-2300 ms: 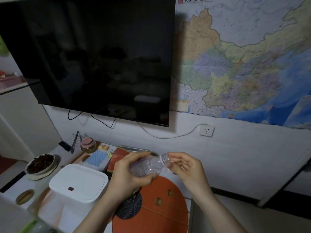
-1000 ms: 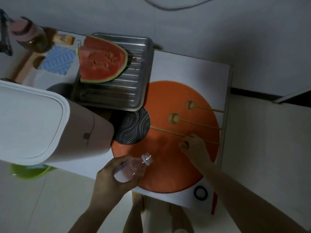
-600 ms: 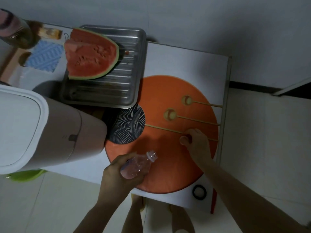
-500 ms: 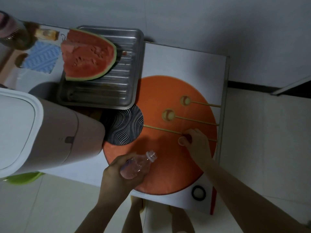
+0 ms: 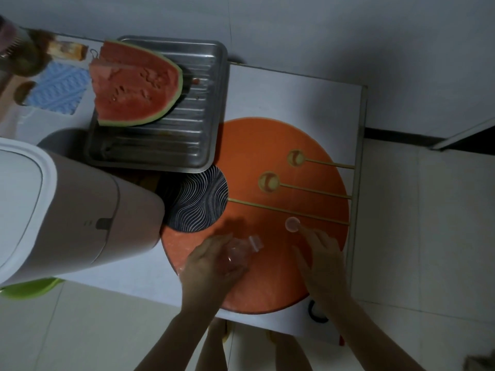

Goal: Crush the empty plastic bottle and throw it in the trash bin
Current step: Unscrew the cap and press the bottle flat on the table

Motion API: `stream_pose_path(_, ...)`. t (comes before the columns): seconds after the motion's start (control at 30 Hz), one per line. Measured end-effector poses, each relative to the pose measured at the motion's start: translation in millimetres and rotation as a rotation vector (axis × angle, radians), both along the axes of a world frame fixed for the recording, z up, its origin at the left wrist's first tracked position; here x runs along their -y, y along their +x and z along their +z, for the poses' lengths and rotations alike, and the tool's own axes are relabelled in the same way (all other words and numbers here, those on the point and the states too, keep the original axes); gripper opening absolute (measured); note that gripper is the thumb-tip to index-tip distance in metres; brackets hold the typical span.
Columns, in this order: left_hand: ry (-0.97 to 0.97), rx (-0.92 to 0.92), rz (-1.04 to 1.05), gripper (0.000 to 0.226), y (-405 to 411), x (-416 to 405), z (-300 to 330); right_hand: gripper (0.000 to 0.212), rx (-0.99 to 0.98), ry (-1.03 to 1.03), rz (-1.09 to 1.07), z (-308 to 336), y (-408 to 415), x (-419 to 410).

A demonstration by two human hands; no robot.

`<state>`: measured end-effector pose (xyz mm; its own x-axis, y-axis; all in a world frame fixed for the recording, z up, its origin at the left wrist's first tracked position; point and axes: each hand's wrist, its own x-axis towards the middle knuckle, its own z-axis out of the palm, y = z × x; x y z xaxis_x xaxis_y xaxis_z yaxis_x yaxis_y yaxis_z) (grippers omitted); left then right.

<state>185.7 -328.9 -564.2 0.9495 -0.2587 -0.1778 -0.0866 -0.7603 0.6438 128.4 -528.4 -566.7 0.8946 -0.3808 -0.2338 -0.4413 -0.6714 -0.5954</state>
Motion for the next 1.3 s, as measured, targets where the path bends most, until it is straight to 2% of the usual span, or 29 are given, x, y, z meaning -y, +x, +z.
stream_pose_path(0.1, 0.099, -0.007, -0.072, 0.058, -2.3, 8.0, -12.6, 0.053, -0.051, -0.105, 0.093, 0.0, -17.9, -6.7)
stream_pose_path(0.23, 0.111, 0.020, -0.143, 0.058, -6.9, 9.9, -26.5, 0.060, -0.045, -0.202, 0.206, 0.4, -17.9, -19.7)
stream_pose_path(0.33, 0.123, 0.067, -0.171, 0.060, -7.5, 6.2, -32.3, 0.056, 0.010, -0.215, 0.262, 1.4, -1.4, -36.5)
stream_pose_path(0.43, 0.139, 0.075, -0.208, 0.074, -3.6, 2.2, -32.0, 0.048, 0.038, -0.191, 0.296, 0.2, 18.9, -50.2)
stream_pose_path(0.5, 0.109, 0.050, -0.214, 0.078, 0.3, -3.9, -30.2, 0.050, 0.030, -0.184, 0.324, -2.2, 28.6, -55.3)
stream_pose_path(0.6, 0.052, 0.027, -0.187, 0.063, 3.9, -17.9, -27.3, 0.051, -0.005, -0.205, 0.354, -5.2, 37.0, -61.3)
stream_pose_path(0.67, 0.127, 0.031, -0.129, 0.053, 6.4, -25.0, -25.3, 0.048, -0.022, -0.216, 0.368, -6.8, 40.9, -66.3)
stream_pose_path(0.77, 0.275, 0.044, -0.078, 0.052, 13.8, -25.6, -26.2, 0.043, -0.012, -0.233, 0.365, -12.0, 47.1, -75.1)
stream_pose_path(0.97, 0.415, 0.046, -0.066, 0.052, 24.7, -13.9, -34.3, 0.060, 0.002, -0.291, 0.359, -27.1, 61.4, -96.7)
stream_pose_path(1.13, 0.458, 0.050, -0.109, 0.051, 34.2, -16.5, -42.4, 0.058, -0.045, -0.336, 0.300, -39.2, 74.9, -108.1)
stream_pose_path(1.3, 0.480, 0.045, -0.119, 0.055, 47.8, -14.8, -45.8, 0.059, -0.133, -0.335, 0.342, -41.3, 83.0, -116.7)
